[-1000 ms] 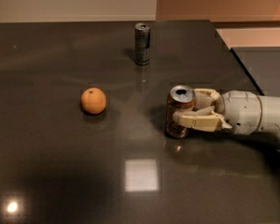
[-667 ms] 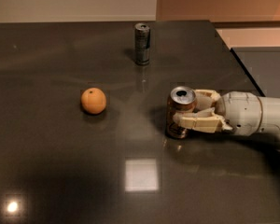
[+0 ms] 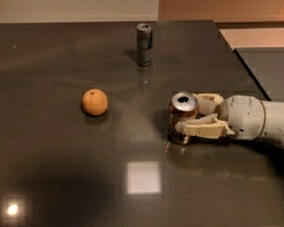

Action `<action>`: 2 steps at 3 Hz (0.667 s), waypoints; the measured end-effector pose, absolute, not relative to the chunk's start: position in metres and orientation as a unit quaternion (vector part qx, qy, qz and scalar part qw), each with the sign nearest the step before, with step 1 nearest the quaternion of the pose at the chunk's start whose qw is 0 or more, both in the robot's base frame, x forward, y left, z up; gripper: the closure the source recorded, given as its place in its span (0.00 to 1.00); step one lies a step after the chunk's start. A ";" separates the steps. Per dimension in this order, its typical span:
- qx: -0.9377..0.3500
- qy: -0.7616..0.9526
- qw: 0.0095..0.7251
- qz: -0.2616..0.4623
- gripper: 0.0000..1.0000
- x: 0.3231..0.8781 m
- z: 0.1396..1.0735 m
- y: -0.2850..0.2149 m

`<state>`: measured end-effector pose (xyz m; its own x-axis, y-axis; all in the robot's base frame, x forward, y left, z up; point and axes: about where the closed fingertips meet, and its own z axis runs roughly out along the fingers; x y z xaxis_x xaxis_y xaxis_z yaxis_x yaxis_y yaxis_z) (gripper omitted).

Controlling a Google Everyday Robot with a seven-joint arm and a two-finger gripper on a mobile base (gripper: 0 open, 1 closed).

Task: Place orange can upright

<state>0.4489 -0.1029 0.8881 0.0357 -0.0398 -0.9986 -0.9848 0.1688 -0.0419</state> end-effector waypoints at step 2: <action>-0.474 0.537 0.546 0.435 0.00 0.449 0.886 -0.105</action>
Offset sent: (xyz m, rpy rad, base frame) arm 0.0000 -0.0019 -0.0018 0.0047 -0.0085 -0.0036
